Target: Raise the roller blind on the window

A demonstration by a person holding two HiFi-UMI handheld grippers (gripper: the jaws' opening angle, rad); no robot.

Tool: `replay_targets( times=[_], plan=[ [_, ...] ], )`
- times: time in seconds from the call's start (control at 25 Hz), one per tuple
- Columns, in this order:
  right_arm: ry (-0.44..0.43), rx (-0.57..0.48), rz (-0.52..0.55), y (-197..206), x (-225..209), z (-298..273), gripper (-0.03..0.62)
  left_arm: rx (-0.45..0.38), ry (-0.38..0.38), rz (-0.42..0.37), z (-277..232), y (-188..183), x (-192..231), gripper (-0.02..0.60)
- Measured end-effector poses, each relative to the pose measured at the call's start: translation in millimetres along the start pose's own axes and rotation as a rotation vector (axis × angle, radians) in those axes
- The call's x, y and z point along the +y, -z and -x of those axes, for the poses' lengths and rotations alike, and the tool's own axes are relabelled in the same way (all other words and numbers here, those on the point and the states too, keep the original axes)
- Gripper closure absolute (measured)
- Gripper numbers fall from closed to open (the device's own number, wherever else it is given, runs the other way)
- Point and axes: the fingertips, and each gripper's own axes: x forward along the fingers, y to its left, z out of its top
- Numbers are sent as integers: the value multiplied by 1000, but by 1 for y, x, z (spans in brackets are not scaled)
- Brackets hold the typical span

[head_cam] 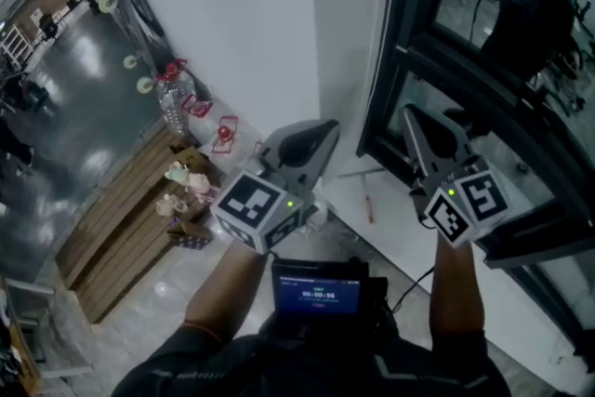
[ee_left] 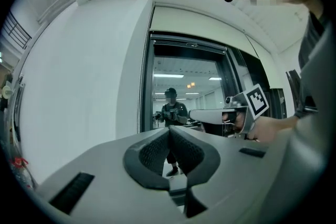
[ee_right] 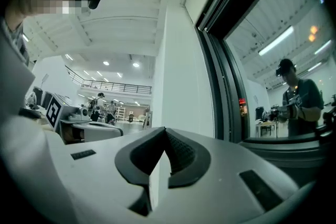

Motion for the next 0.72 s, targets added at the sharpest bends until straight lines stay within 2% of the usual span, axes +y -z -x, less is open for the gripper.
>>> replay_targets(
  times=[0.28, 0.52, 0.72],
  plan=[
    [34, 29, -39, 1, 35, 22, 579, -6, 70, 58, 25, 12, -15, 588],
    [34, -3, -40, -6, 40, 44, 579, -5, 51, 42, 36, 9, -34, 588],
    [8, -13, -25, -12, 40, 61, 579, -20, 7, 47, 39, 1, -45, 588]
  ],
)
